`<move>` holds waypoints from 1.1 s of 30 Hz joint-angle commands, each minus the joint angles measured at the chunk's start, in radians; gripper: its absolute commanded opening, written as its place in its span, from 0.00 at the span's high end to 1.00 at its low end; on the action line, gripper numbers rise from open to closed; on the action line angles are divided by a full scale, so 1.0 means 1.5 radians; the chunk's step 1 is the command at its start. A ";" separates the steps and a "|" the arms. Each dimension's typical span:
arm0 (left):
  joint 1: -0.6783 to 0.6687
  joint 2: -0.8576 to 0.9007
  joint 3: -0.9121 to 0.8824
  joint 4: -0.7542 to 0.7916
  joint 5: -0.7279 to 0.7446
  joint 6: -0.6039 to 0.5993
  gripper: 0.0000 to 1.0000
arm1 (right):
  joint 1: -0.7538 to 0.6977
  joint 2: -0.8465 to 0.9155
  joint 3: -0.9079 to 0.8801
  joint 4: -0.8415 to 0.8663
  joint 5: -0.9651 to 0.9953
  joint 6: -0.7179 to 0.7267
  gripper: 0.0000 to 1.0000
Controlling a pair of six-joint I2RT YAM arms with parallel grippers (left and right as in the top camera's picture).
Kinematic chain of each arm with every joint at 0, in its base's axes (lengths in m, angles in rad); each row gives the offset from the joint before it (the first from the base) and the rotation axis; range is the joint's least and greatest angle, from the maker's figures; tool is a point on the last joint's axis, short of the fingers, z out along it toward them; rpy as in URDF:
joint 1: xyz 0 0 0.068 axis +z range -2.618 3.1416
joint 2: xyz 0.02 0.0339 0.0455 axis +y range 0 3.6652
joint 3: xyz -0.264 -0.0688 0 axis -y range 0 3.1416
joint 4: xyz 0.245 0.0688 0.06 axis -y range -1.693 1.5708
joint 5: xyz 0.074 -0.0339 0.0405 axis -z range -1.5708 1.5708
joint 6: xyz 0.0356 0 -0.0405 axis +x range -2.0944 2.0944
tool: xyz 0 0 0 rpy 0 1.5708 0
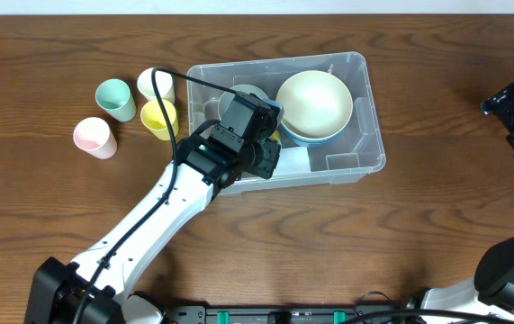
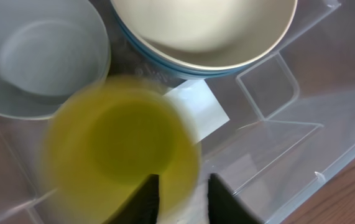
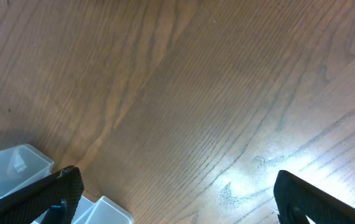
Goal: Pack container
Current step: 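Lower the yellow cup onto the light blue cup and release, then move the left gripper to the pink cup and grasp its rim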
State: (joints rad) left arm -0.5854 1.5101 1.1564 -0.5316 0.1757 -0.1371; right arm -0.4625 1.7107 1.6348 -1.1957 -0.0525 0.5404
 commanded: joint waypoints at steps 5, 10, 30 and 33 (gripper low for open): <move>-0.001 -0.001 0.004 -0.002 -0.008 0.007 0.67 | -0.006 -0.005 0.001 -0.001 0.002 -0.004 0.01; 0.009 -0.005 0.007 -0.004 -0.021 0.009 0.66 | -0.006 -0.005 0.001 -0.001 0.002 -0.004 0.01; 0.366 -0.022 0.178 -0.186 -0.180 0.039 0.54 | -0.006 -0.005 0.001 -0.001 0.002 -0.004 0.01; 0.400 0.009 0.177 -0.192 -0.181 0.021 0.54 | -0.006 -0.005 0.001 -0.001 0.002 -0.004 0.01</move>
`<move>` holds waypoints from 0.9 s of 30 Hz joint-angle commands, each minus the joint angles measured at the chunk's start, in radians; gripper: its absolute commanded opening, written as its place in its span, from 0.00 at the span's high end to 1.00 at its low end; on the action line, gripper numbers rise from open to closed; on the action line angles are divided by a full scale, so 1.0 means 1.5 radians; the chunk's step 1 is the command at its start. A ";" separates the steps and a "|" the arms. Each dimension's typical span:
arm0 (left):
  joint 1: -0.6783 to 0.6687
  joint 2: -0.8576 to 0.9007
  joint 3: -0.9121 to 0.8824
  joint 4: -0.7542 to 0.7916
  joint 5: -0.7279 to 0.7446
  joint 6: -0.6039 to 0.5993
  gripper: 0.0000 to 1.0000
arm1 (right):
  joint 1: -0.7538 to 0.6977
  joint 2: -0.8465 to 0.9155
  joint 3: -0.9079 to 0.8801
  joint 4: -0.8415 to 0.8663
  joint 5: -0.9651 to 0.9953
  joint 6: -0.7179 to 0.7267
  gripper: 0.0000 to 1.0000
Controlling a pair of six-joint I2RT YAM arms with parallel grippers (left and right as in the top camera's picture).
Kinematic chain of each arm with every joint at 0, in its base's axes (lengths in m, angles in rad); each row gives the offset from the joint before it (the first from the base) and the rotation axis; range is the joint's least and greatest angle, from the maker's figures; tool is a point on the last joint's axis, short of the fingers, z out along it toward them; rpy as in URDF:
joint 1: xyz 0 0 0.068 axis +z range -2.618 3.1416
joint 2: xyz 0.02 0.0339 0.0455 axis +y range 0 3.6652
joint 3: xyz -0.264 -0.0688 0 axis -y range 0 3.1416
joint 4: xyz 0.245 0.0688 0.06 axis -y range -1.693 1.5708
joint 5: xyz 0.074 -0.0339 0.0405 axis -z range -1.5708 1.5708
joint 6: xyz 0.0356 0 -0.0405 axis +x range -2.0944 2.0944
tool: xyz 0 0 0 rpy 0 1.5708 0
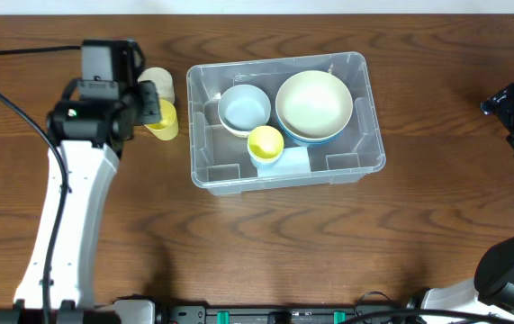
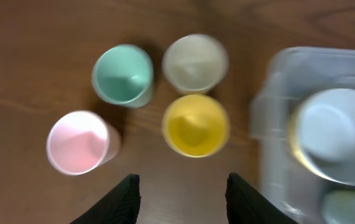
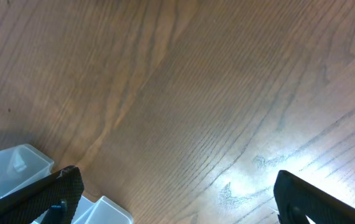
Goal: Pack container
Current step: 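Move the left gripper to the pink cup and grasp its rim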
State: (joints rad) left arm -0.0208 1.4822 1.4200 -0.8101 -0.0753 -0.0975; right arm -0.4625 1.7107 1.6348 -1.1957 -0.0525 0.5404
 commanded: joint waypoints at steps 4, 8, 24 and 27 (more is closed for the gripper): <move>0.064 0.069 0.002 -0.004 -0.013 -0.028 0.54 | -0.006 -0.005 0.001 -0.001 0.002 -0.004 0.01; 0.096 0.111 0.002 -0.001 -0.015 -0.028 0.53 | -0.006 -0.005 0.001 -0.001 0.002 -0.004 0.01; 0.131 0.267 0.001 -0.001 -0.016 -0.018 0.53 | -0.006 -0.005 0.001 -0.001 0.002 -0.004 0.01; 0.131 0.285 0.001 -0.001 -0.016 -0.018 0.53 | -0.006 -0.005 0.001 -0.001 0.002 -0.004 0.01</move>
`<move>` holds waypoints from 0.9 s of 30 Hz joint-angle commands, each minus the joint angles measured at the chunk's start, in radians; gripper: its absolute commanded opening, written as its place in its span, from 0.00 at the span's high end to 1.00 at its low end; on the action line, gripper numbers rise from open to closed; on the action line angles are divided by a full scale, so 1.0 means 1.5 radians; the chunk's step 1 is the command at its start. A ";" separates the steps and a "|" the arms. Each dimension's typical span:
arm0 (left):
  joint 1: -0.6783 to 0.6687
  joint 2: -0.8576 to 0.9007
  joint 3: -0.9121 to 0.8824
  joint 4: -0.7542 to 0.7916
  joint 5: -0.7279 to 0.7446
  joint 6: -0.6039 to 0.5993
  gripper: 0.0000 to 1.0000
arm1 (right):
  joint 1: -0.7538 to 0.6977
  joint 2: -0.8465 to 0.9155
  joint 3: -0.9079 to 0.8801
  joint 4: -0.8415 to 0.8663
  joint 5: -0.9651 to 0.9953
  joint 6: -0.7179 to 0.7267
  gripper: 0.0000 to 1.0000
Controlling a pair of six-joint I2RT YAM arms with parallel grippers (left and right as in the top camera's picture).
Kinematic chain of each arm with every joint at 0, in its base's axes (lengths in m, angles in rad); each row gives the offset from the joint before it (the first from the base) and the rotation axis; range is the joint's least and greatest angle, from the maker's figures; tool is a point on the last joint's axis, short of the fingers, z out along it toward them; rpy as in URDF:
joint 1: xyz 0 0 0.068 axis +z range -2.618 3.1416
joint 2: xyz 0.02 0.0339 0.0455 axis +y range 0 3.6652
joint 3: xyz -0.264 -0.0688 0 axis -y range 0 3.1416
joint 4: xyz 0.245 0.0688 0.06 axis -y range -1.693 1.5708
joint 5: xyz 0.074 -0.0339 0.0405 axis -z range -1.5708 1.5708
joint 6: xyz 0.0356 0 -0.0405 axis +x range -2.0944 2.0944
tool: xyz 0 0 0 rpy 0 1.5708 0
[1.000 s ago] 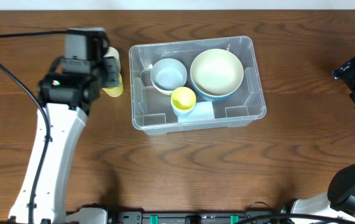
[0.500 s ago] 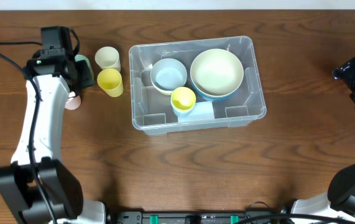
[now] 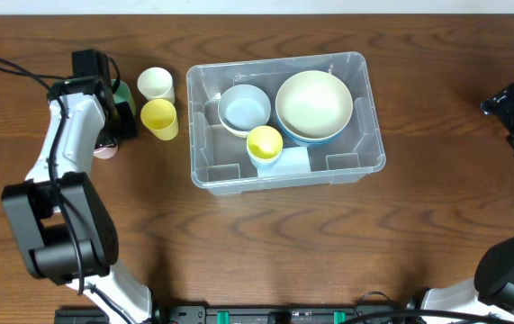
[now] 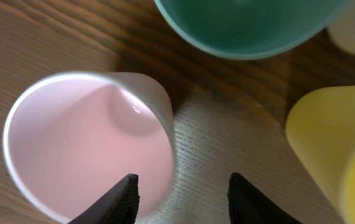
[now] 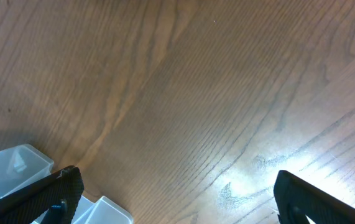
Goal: Pack container
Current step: 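Move the left gripper to the pink cup and grasp its rim, then lift the pink cup and carry it over the container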
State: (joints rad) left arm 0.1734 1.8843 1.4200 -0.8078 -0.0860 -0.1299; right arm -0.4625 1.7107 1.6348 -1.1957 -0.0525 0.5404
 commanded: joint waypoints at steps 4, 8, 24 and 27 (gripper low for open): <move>0.006 0.028 0.001 -0.003 -0.008 0.004 0.54 | -0.006 -0.005 0.001 -0.001 0.002 -0.004 0.01; 0.014 0.028 0.001 -0.006 -0.008 0.004 0.78 | -0.006 -0.005 0.001 -0.001 0.002 -0.004 0.01; 0.020 -0.149 0.002 -0.054 -0.001 -0.065 0.94 | -0.006 -0.005 0.001 -0.001 0.002 -0.004 0.01; 0.019 -0.239 0.002 -0.075 0.082 -0.067 0.94 | -0.006 -0.005 0.001 -0.001 0.002 -0.004 0.01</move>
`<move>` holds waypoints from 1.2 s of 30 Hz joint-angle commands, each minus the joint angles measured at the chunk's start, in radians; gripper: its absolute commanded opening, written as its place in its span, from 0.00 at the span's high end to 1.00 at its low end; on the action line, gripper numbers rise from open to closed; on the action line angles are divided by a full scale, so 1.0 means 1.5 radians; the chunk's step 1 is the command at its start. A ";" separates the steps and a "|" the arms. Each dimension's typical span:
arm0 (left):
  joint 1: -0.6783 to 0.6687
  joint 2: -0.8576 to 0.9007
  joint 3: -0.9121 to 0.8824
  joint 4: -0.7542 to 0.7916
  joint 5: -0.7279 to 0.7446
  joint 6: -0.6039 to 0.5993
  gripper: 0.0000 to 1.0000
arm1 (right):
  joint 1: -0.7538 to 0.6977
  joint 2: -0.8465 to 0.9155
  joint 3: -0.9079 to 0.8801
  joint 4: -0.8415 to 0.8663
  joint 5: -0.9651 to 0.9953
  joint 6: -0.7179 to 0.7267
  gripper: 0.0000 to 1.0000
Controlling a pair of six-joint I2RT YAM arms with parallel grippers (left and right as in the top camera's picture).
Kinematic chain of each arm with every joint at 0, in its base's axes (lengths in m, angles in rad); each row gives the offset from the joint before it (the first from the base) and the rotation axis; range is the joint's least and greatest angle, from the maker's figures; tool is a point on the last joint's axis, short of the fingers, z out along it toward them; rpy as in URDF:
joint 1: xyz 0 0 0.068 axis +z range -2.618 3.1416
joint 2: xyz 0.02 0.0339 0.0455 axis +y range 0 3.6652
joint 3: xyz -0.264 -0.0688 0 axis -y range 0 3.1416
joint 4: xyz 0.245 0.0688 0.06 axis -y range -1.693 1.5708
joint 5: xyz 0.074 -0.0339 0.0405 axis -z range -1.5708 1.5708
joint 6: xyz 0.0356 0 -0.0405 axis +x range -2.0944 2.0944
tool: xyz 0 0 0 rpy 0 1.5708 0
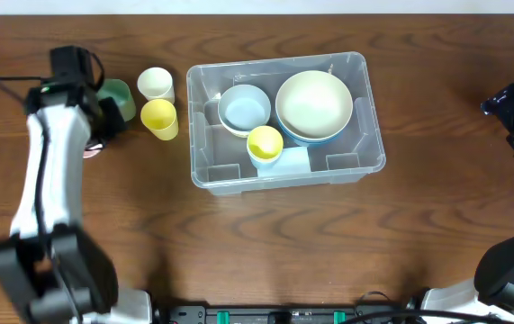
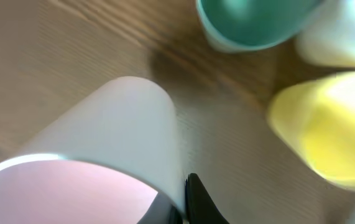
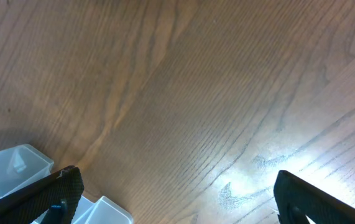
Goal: Pack container
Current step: 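Lift the pink cup and carry it over the container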
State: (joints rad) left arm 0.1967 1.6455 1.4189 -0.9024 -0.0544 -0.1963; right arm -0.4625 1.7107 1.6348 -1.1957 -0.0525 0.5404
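Observation:
My left gripper point(image 2: 178, 206) is shut on the wall of a pink cup point(image 2: 115, 137), which is tilted over the table; in the overhead view the left gripper point(image 1: 97, 121) covers most of the cup. Beside it stand a green cup point(image 1: 118, 97), a cream cup point(image 1: 155, 83) and a yellow cup point(image 1: 159, 119). The clear container point(image 1: 365, 135) holds a pale blue bowl point(image 1: 244, 107), a cream bowl point(image 1: 314, 102) stacked on a blue one, and a second yellow cup point(image 1: 265, 142). My right gripper point(image 3: 177, 190) hangs open at the far right with nothing in it.
The three loose cups stand close together just right of the held cup, between it and the container's left wall point(image 1: 192, 126). Bare wooden table point(image 1: 266, 243) lies in front of the container. The right arm stays near the right edge.
My left gripper, then open astride the pink cup's wall, is now shut on that wall. The cup has tipped from upright to tilted. The right arm has not moved.
My left gripper was inside the container at a yellow cup. Then that cup stood in the container and the gripper hung open above the loose cups at the left. Then it was open around the pink cup's wall, and now it grips that cup.

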 commanded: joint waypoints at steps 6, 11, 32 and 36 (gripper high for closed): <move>-0.058 -0.238 0.003 0.013 0.290 0.022 0.94 | -0.006 -0.005 0.001 -0.001 0.002 -0.004 0.01; -0.200 -0.274 0.003 0.047 0.313 0.061 0.94 | -0.006 -0.005 0.001 -0.001 0.002 -0.004 0.01; -0.475 -0.072 0.002 0.058 0.257 0.105 0.94 | -0.006 -0.005 0.001 -0.001 0.002 -0.004 0.01; -0.481 -0.069 0.002 0.049 0.209 0.106 0.94 | -0.006 -0.005 0.001 -0.001 0.002 -0.004 0.01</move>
State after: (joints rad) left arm -0.5201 1.5448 1.4193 -0.8207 0.3305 -0.0513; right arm -0.4625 1.7107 1.6348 -1.1957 -0.0525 0.5404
